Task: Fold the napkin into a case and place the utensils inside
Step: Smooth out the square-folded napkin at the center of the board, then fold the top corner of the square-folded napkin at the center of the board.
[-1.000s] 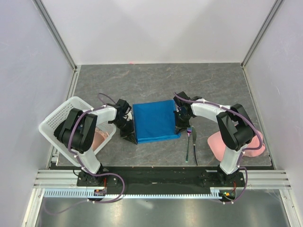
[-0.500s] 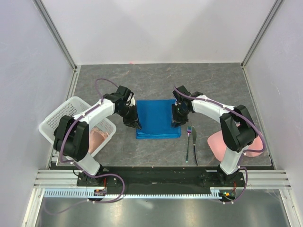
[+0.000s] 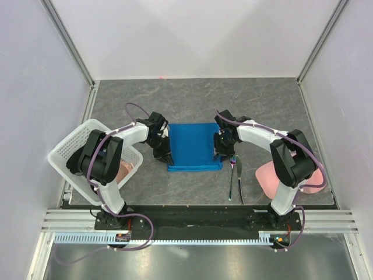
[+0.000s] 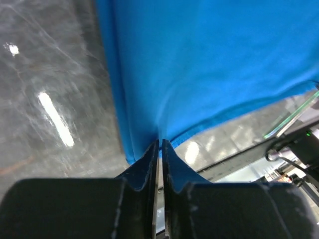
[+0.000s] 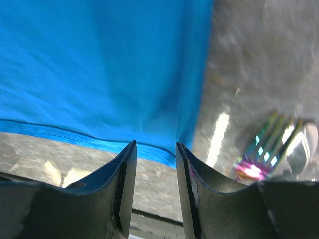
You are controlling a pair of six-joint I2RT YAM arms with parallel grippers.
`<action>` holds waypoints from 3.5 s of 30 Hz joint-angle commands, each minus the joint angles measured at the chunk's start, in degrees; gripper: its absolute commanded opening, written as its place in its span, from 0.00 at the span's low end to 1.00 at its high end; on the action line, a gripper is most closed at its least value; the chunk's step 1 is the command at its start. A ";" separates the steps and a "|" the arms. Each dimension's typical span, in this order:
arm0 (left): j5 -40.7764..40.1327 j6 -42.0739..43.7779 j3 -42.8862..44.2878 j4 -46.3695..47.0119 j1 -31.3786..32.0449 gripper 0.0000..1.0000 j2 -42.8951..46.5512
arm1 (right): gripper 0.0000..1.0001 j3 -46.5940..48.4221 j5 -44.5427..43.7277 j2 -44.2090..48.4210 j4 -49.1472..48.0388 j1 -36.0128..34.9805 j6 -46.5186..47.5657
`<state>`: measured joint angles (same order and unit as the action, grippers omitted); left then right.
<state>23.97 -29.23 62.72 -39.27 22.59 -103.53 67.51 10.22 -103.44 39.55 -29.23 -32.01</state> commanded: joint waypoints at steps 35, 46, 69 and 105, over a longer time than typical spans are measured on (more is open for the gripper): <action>1.26 0.93 -7.35 5.16 1.67 0.11 2.10 | 0.24 -3.52 -2.92 5.09 3.08 1.02 -3.23; 1.26 1.11 -7.70 5.25 1.84 0.11 2.10 | 0.19 -2.73 -2.92 4.65 3.43 1.02 -2.88; 1.26 0.76 -8.58 5.69 2.02 0.11 2.72 | 0.00 5.70 -1.52 4.30 6.24 -0.12 1.16; 2.31 1.02 -9.10 5.78 2.55 0.11 2.80 | 0.32 0.44 6.04 0.61 -7.64 0.84 -0.77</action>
<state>27.59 -29.28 54.52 -34.02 24.62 -101.27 68.75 14.79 -102.19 34.54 -28.91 -31.73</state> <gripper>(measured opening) 0.109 0.318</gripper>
